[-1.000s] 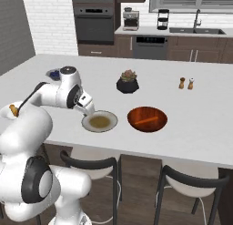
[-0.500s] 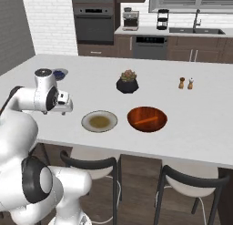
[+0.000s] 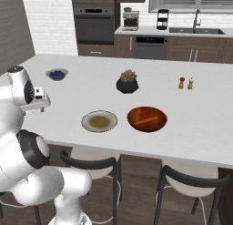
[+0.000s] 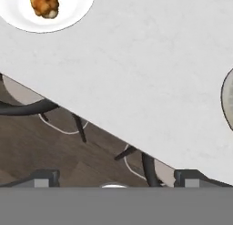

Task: Pick the chicken drumstick and carrot from their plates and place them in the bowl. Then put the bowl in the fridge.

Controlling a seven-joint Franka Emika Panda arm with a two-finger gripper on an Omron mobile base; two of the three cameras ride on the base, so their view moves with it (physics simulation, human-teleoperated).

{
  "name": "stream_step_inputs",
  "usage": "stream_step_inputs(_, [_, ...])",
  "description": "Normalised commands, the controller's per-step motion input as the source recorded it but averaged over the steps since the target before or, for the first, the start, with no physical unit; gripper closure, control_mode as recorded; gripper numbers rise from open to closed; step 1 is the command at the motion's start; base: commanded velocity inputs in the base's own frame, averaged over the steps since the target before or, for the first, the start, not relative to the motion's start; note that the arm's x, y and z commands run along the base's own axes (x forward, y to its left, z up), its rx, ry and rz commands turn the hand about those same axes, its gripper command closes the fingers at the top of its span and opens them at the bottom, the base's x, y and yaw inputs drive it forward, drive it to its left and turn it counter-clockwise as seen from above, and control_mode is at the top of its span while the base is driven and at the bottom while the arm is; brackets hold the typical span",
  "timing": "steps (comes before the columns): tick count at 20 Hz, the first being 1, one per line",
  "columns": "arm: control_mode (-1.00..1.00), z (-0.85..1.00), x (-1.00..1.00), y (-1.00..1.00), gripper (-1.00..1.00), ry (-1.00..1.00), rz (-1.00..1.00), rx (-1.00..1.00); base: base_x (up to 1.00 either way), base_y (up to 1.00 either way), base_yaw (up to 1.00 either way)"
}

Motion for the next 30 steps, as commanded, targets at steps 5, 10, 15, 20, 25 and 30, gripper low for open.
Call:
stream_step_inputs(5, [-1.00, 0.00, 0.23, 0.82, -1.00, 0.05, 0.18, 0.00, 0.00, 0.00, 0.00])
stream_step_inputs(10, [-1.00, -0.15, 0.33, 0.93, -1.00, -0.01, 0.02, 0.00, 0.00, 0.00, 0.00])
stream_step_inputs(15, [-1.00, -0.13, 0.48, 0.65, -1.00, 0.11, 0.00, 0.00, 0.00, 0.00, 0.00])
stream_step_inputs(20, [-1.00, -0.06, 0.45, 0.48, -1.00, 0.01, 0.00, 0.00, 0.00, 0.00, 0.00])
stream_step_inputs(25, [-1.00, -0.09, 0.45, 0.46, -1.00, 0.00, 0.00, 0.00, 0.00, 0.00, 0.00])
stream_step_inputs(30, [-1.00, -0.14, 0.54, 0.62, -1.00, 0.03, 0.00, 0.00, 0.00, 0.00, 0.00])
